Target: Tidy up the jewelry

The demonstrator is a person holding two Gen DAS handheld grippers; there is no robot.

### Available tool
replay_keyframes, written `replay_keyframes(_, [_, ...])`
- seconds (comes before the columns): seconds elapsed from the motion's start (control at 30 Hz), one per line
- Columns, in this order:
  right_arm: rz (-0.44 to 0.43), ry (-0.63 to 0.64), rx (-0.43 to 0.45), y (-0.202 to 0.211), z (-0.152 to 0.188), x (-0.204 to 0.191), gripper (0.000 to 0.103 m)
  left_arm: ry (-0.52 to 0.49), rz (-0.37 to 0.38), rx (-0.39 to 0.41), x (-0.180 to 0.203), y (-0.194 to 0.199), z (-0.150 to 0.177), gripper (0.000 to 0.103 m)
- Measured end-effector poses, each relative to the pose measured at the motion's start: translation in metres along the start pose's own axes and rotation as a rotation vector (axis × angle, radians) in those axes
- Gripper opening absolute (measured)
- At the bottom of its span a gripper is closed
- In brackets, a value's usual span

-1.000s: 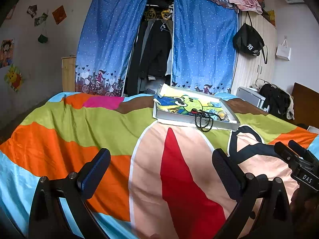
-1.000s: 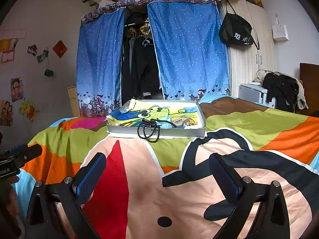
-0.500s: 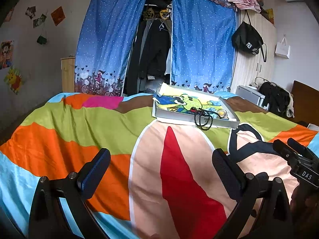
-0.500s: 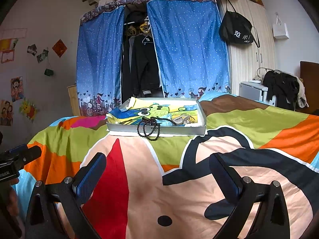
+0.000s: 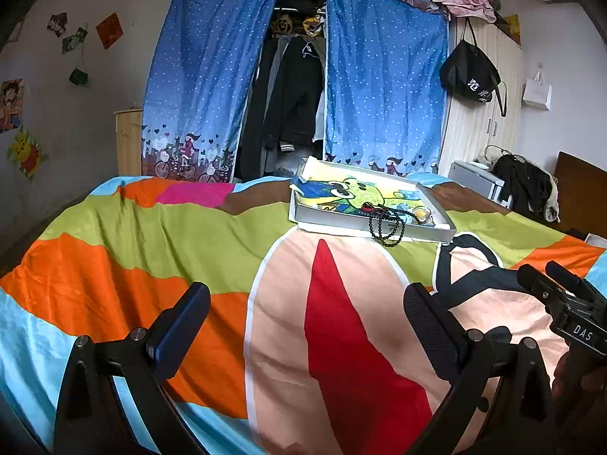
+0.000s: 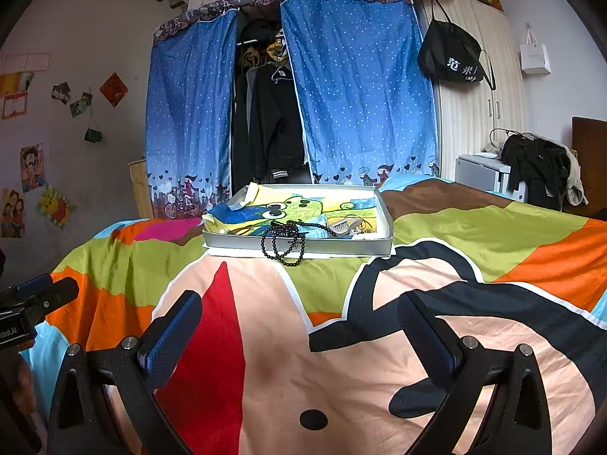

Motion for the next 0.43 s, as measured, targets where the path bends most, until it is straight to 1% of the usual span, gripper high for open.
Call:
replay_keyframes(0.13, [0.0, -0.001, 0.0, 0.0001, -0.0004, -0.0001, 0.103, -0.01, -0.001, -0.032, 0.0005, -0.0051, 0.0035, 0.1])
replay_keyframes(0.23, [0.0, -0.001, -0.001, 0.0002, -0.0002, 0.0001, 0.103, -0.011, -0.013, -0.038, -0.0003, -0.0067, 0.0058, 0.1])
replay_keyframes(0.43, [0.0, -0.001, -0.001, 0.0003, -0.0008, -0.0002, 0.103, 0.003, -0.012, -0.043, -0.0061, -0.0089, 0.0069, 0.1])
Point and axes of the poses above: each gripper's, at about its wrist camera, not at the fingertips, and y roughly against the way its jaws point, x to its right, z to its underside, the point moved 8 cm from there along -y, roughly the way its jaws point, and after that the axes turned 11 degrees about -x, right-handed, at the moved point
